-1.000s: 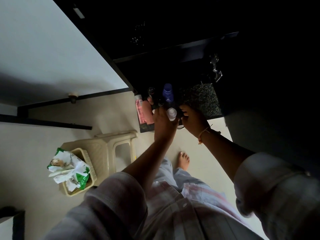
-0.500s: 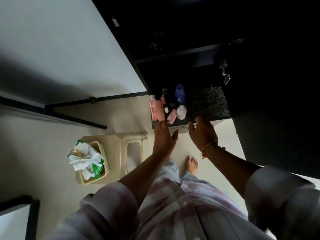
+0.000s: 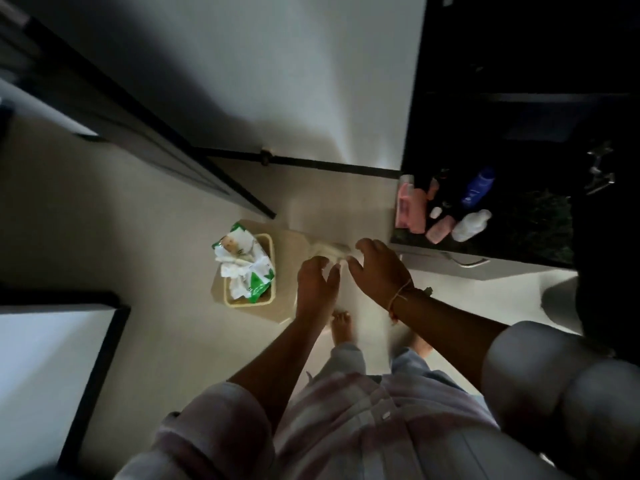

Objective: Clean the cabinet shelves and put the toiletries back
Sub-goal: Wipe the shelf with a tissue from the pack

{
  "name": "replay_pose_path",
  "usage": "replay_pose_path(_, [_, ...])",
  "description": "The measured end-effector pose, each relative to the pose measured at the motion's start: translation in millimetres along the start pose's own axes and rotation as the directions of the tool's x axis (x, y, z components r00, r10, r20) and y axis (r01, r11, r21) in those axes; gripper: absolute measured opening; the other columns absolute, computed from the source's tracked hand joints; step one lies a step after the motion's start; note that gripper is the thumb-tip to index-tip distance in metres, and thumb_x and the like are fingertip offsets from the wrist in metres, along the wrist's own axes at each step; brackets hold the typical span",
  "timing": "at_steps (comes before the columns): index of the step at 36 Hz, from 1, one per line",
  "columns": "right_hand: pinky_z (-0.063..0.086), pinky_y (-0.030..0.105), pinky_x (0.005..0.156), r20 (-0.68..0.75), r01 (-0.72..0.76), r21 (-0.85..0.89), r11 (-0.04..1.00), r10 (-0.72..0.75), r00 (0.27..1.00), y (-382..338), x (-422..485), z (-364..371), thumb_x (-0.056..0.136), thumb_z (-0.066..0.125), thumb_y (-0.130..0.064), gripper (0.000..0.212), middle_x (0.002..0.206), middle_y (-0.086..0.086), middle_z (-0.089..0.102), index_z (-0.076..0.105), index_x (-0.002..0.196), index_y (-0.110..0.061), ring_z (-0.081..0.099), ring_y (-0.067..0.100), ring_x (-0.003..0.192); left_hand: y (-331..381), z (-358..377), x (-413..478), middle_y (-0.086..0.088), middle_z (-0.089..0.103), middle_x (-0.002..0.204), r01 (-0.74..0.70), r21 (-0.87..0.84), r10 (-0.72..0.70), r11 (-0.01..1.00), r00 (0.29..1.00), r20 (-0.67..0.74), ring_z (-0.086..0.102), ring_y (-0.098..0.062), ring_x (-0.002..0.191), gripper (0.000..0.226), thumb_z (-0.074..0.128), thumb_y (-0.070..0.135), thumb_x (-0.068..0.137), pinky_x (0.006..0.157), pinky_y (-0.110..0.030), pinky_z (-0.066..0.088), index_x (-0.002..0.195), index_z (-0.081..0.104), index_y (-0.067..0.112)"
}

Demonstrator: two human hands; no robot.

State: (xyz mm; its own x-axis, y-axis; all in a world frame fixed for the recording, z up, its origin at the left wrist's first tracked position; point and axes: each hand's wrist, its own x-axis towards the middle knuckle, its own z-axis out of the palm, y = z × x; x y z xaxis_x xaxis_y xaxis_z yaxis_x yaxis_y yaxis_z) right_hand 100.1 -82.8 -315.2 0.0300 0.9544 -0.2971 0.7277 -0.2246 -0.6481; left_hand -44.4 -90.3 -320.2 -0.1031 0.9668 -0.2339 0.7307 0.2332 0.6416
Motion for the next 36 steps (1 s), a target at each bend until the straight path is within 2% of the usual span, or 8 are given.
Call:
replay_pose_path(2, [0.050,0.041,0.089,0.061,0.045,-0.032,0.998,-0.043,0.997,-20.9,11.2,14.3,0.093,0.054,-0.039,0.042,0.124,0.015,0.056,0.052,0.126,-0.013,0.055,0.035,0.112,-23.6,-16.5,6.7,-0.003,0.061,0.107,0.073,-0.030,-0.074,0.997,0.996,-0.042,0.058,-0.020,0.101,0.028,0.061,0.032,0.091,0.092,-0.036,0.047,0.110,0.061,0.012])
replay_pose_path(5, [0.048,0.039,0.089,0.140,0.112,-0.067,0.992,-0.101,0.985,-51.0,27.0,39.2,0.093,0.054,-0.038,0.044,0.123,0.017,0.056,0.052,0.127,-0.010,0.054,0.036,0.112,-63.1,-37.9,18.3,-0.006,0.064,0.110,0.145,0.045,-0.142,0.988,0.987,-0.069,0.058,-0.021,0.105,0.032,0.057,0.033,0.093,0.094,-0.031,0.045,0.113,0.063,0.009])
replay_pose_path(9, [0.047,0.041,0.093,0.267,0.185,-0.126,0.975,-0.147,0.953,-82.6,42.9,73.8,0.094,0.054,-0.039,0.049,0.127,0.018,0.053,0.048,0.134,-0.011,0.053,0.035,0.115,-105.4,-62.9,31.5,-0.011,0.065,0.112,0.264,-0.026,-0.265,0.964,0.953,-0.150,0.061,-0.025,0.106,0.029,0.060,0.023,0.090,0.095,-0.040,0.049,0.114,0.063,0.006])
replay_pose_path(14, [0.046,0.042,0.094,0.377,0.243,-0.211,0.947,-0.151,0.914,-111.4,60.3,112.9,0.093,0.053,-0.038,0.051,0.126,0.018,0.053,0.046,0.135,-0.010,0.052,0.036,0.116,-152.1,-84.5,53.2,-0.013,0.062,0.118,0.317,0.019,-0.304,0.948,0.923,-0.236,0.056,-0.028,0.112,0.034,0.066,0.023,0.088,0.100,-0.037,0.046,0.117,0.062,0.005])
replay_pose_path(20, [0.045,0.045,0.096,0.439,0.288,-0.299,0.910,-0.137,0.888,-131.7,78.1,138.2,0.094,0.052,-0.037,0.050,0.129,0.018,0.053,0.045,0.135,-0.009,0.053,0.037,0.117,-184.1,-98.1,90.8,-0.013,0.054,0.127,0.412,-0.089,-0.421,0.907,0.877,-0.229,0.047,-0.028,0.121,0.048,0.069,0.019,0.085,0.100,-0.036,0.040,0.128,0.052,0.007])
replay_pose_path(27, [0.047,0.046,0.095,0.468,0.291,-0.330,0.898,-0.112,0.876,-139.9,93.9,151.7,0.094,0.053,-0.038,0.051,0.125,0.017,0.055,0.045,0.134,-0.008,0.055,0.035,0.113,-203.6,-97.9,127.0,-0.009,0.055,0.127,0.472,-0.064,-0.476,0.879,0.861,-0.182,0.047,-0.027,0.121,0.052,0.074,0.020,0.081,0.097,-0.037,0.042,0.127,0.054,0.011])
replay_pose_path(33, [0.047,0.047,0.094,0.471,0.273,-0.334,0.902,-0.091,0.877,-142.7,100.5,154.4,0.093,0.055,-0.037,0.050,0.124,0.017,0.055,0.045,0.133,-0.008,0.055,0.036,0.113,-214.4,-93.9,140.2,-0.005,0.067,0.104,0.481,-0.098,-0.490,0.871,0.845,-0.213,0.062,-0.022,0.099,0.013,0.066,0.015,0.086,0.078,-0.028,0.047,0.099,0.069,0.016])
replay_pose_path(36, [0.048,0.047,0.092,0.479,0.271,-0.338,0.902,-0.083,0.874,-144.4,102.9,153.7,0.093,0.055,-0.036,0.049,0.122,0.017,0.056,0.046,0.132,-0.009,0.056,0.036,0.112,-213.9,-94.8,140.2,-0.006,0.068,0.101,0.463,-0.112,-0.476,0.879,0.849,-0.230,0.063,-0.022,0.096,0.012,0.061,0.013,0.089,0.075,-0.025,0.046,0.094,0.072,0.013])
